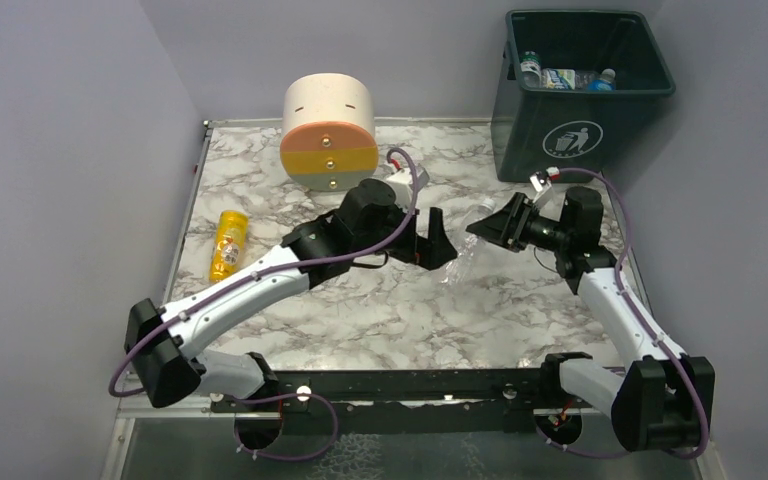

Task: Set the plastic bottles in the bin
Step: Pick up the plastic bottle at the center of the board.

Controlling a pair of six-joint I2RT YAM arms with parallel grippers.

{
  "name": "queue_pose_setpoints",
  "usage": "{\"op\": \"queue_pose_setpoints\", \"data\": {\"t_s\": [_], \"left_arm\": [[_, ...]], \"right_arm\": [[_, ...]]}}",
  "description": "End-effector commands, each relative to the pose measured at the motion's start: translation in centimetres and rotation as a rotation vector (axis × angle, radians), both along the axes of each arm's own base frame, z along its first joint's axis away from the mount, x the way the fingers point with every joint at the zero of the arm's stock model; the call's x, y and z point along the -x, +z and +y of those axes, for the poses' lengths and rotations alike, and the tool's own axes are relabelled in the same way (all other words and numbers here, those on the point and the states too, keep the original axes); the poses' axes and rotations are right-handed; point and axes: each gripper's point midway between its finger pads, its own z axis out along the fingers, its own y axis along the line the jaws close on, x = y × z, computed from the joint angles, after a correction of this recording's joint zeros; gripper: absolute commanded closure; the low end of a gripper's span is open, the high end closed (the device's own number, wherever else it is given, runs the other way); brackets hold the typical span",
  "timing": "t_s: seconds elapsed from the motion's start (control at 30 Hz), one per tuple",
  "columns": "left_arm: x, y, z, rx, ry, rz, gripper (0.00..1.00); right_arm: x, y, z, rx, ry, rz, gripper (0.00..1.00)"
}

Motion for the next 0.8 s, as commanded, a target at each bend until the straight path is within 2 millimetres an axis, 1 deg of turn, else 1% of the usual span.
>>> {"op": "queue_pose_setpoints", "data": {"t_s": [0.0,0.13,0.27,0.37,0.47,0.63,0.77], "left_arm": [[-1.9,3.5,4.2,-0.005,0.115,-0.106,0.01],[-2.9,4.6,7.3,0.011,0.175,-0.13,0.01],[-3.4,4.6,9.2,0.009,0.2,-0.136,0.01],[-3.6,4.0,9.9,-0.002,0.209,-0.132,0.01],[-3.8,3.6,10.5,-0.009,0.215,-0.129,0.01],[-4.1,3.1,11.4,-0.02,0.226,-0.129,0.01],[-4.2,2.7,11.8,-0.024,0.225,-0.123,0.01]], "right_arm": [[-1.7,2.6,0.0,0.019,-0.011,-0.077,0.38],[-3.1,4.4,0.0,0.019,-0.021,-0.103,0.38],[-5.2,6.5,-0.2,0.028,-0.04,-0.137,0.38],[-7.2,8.4,-0.3,0.035,-0.06,-0.167,0.38],[-9.2,11.4,-0.4,0.035,-0.081,-0.22,0.38],[-12.0,15.6,-0.6,0.035,-0.113,-0.287,0.38],[-14.5,18.9,-1.2,0.04,-0.148,-0.338,0.38]]}}
